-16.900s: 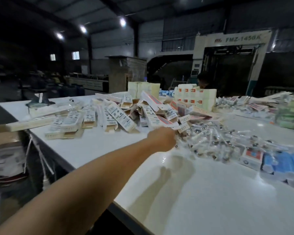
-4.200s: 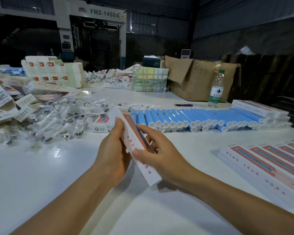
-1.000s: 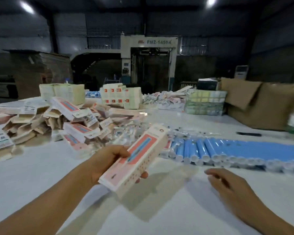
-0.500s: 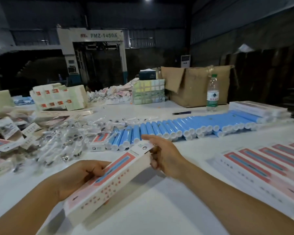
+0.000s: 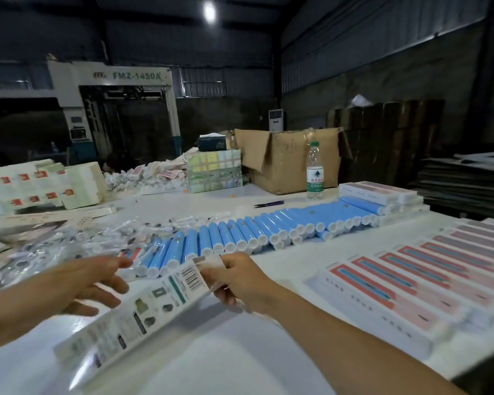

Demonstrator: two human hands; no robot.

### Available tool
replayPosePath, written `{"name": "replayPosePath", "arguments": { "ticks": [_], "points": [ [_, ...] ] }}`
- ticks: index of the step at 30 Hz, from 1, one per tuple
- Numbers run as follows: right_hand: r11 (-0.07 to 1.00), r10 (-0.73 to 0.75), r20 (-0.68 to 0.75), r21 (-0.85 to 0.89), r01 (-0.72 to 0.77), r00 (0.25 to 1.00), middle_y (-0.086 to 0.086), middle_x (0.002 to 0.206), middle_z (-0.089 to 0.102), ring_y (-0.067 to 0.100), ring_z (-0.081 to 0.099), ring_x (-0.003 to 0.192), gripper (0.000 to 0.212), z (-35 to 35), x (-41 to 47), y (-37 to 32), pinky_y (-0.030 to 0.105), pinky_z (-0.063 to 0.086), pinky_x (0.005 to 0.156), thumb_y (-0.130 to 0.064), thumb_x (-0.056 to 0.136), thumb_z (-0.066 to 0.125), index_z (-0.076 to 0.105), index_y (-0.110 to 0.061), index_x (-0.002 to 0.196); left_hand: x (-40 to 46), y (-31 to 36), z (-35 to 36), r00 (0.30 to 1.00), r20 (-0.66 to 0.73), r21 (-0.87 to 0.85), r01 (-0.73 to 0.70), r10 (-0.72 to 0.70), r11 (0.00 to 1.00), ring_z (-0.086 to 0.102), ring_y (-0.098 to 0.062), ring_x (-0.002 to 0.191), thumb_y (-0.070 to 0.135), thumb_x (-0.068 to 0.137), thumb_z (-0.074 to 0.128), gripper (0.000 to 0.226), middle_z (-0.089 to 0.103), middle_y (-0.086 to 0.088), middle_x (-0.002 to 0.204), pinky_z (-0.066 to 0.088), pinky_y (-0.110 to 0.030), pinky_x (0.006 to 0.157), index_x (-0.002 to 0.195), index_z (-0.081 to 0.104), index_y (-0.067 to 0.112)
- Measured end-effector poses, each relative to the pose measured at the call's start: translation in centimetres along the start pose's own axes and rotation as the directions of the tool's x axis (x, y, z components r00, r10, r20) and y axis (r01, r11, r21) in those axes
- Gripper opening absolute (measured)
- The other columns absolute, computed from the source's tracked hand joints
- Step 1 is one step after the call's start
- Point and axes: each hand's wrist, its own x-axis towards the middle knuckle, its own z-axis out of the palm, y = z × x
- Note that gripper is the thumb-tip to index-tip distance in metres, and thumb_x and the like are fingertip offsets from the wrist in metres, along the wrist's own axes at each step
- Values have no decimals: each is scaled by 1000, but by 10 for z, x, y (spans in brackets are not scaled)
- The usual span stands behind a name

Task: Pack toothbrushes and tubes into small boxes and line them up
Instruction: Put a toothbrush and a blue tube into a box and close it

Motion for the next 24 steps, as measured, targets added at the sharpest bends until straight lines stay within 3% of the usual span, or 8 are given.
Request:
{"name": "replayPosePath", "arguments": {
  "ticks": [2, 4, 6, 7, 11, 14, 19, 24],
  "points": [
    [995, 96, -49, 28, -95, 994, 13, 78, 67, 10, 43, 43, 14, 1, 2, -1, 24, 27, 39, -22, 85, 66, 68, -8, 85, 5, 10, 10, 987, -98, 306, -90, 125, 948, 65, -6, 85, 94, 42, 53, 87, 69, 15, 96, 52, -27, 76, 117, 53, 50],
    [979, 197, -74, 68, -193, 978, 10, 72, 68, 10, 41, 41, 5, 4, 1, -2, 22, 25, 40, -15, 84, 62, 64, -11, 82, 0, 15, 35, 993, 13, 737, -87, 116, 670, 54, 3, 93, 103, 42, 29, 99, 52, 31, 115, 46, -17, 74, 131, 24, 60],
    [965, 256, -82, 77, -250, 963, 11, 68, 67, 12, 38, 40, 7, 5, 0, -1, 22, 24, 40, -14, 83, 60, 62, -13, 76, -3, 10, 68, 984, 25, 924, -90, 175, 373, 48, -1, 99, 93, 62, 33, 101, 42, 25, 131, 39, -20, 68, 145, 2, 46],
    [961, 275, -87, 64, -270, 957, 13, 66, 65, 13, 38, 40, 9, 5, -2, 0, 22, 23, 41, -16, 81, 60, 62, -14, 73, -2, 9, 82, 984, 8, 941, -68, 179, 333, 47, -4, 103, 85, 71, 36, 98, 41, 19, 134, 35, -23, 68, 148, -1, 37],
    [962, 239, -195, -83, -259, 951, 3, 46, 53, 11, 38, 32, 24, 0, -8, -5, 14, 26, 36, -32, 90, 57, 63, -14, 75, 8, -7, 101, 966, -70, 952, -10, 248, 305, 42, -14, 117, 65, 91, 31, 79, 36, 8, 138, 35, -28, 81, 149, 0, 22],
    [916, -55, -384, -387, -107, 922, 11, 64, 62, 14, 46, 48, 34, -6, 4, -11, 22, 37, 49, -27, 93, 53, 63, 0, 74, 5, -23, 105, 956, -35, 963, -46, 291, 267, 37, -21, 121, 59, 96, 24, 69, 33, 2, 139, 32, -35, 93, 148, 5, 18],
    [611, -213, -223, -790, -49, 951, 5, 75, 58, 19, 51, 67, 26, 20, 67, -37, 22, 38, 54, -17, 92, 49, 60, -11, 69, 8, -29, 108, 961, 31, 936, -125, 276, 330, 33, -28, 118, 49, 98, 30, 64, 33, -6, 135, 26, -43, 93, 146, 9, 13],
    [273, -80, -107, -959, -82, 991, 8, 84, 52, 22, 52, 72, 11, 57, 159, -52, 28, 43, 58, -7, 88, 47, 56, -2, 92, 10, -27, 106, 960, 44, 899, -159, 277, 409, 34, -30, 117, 42, 95, 42, 65, 35, -11, 134, 25, -45, 95, 144, 15, 10]
  ]
}}
